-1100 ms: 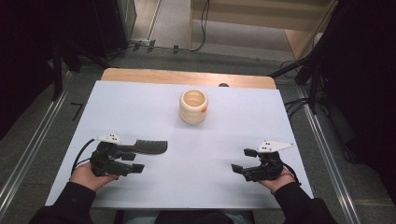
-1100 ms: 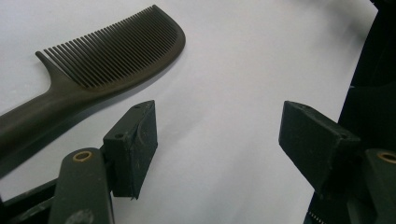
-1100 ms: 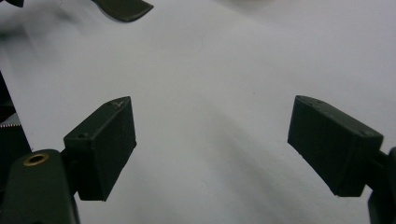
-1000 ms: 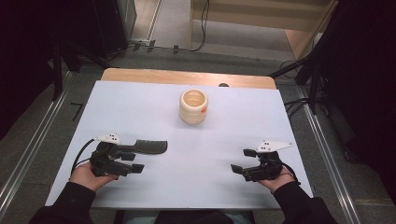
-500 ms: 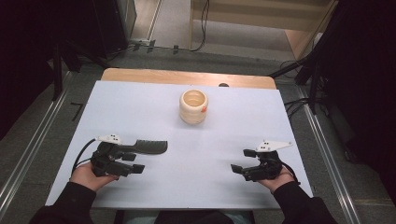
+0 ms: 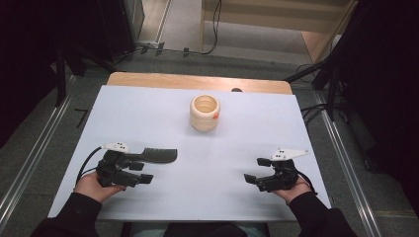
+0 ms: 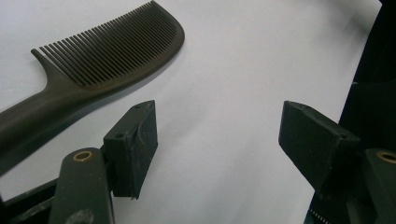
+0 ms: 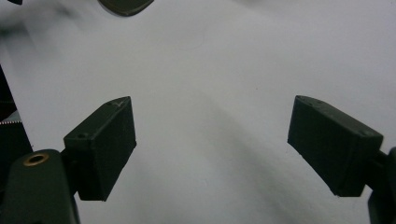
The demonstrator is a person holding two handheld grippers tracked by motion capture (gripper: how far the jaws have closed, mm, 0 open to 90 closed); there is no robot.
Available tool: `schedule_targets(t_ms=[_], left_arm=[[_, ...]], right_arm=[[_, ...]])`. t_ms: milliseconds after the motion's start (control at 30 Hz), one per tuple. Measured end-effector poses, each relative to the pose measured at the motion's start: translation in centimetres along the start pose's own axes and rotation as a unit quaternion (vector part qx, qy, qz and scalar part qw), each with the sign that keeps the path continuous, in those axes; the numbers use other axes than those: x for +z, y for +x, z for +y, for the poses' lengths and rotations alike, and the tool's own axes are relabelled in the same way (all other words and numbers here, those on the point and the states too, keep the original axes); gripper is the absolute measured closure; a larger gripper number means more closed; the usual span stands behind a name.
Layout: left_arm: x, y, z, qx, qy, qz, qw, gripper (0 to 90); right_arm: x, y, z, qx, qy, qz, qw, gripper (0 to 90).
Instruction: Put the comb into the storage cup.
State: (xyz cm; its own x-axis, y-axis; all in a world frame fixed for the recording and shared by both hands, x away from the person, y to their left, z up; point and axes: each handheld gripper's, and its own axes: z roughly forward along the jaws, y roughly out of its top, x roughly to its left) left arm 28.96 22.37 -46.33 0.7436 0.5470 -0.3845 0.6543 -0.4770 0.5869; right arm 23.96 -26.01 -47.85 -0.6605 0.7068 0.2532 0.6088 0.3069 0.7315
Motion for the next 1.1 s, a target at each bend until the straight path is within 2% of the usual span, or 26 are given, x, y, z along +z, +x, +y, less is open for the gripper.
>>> schedule_targets(t_ms=[633, 767, 933, 1100], left_arm=[[0.1, -0.2, 0.1, 0.003, 0.001, 0.004, 1.0, 30.4], [0.5, -0.6, 0.7, 0.021, 0.012, 0.014, 0.9996, 32.9], [1.5, -1.0, 1.7, 0.03, 0.02, 0.015, 0.9992, 32.9], [2.3, -1.1, 2.6, 0.017, 0.027, 0.014, 0.9994, 34.5]], right_arm=[[0.1, 0.0, 0.0, 0.0, 0.005, 0.0, 1.0, 13.5], [0.2, 0.1, 0.0, -0.002, 0.007, 0.001, 1.0, 13.5], [0.2, 0.1, 0.0, -0.004, 0.008, 0.002, 1.0, 13.5], [0.2, 0.1, -0.1, -0.001, 0.008, 0.002, 1.0, 13.5]])
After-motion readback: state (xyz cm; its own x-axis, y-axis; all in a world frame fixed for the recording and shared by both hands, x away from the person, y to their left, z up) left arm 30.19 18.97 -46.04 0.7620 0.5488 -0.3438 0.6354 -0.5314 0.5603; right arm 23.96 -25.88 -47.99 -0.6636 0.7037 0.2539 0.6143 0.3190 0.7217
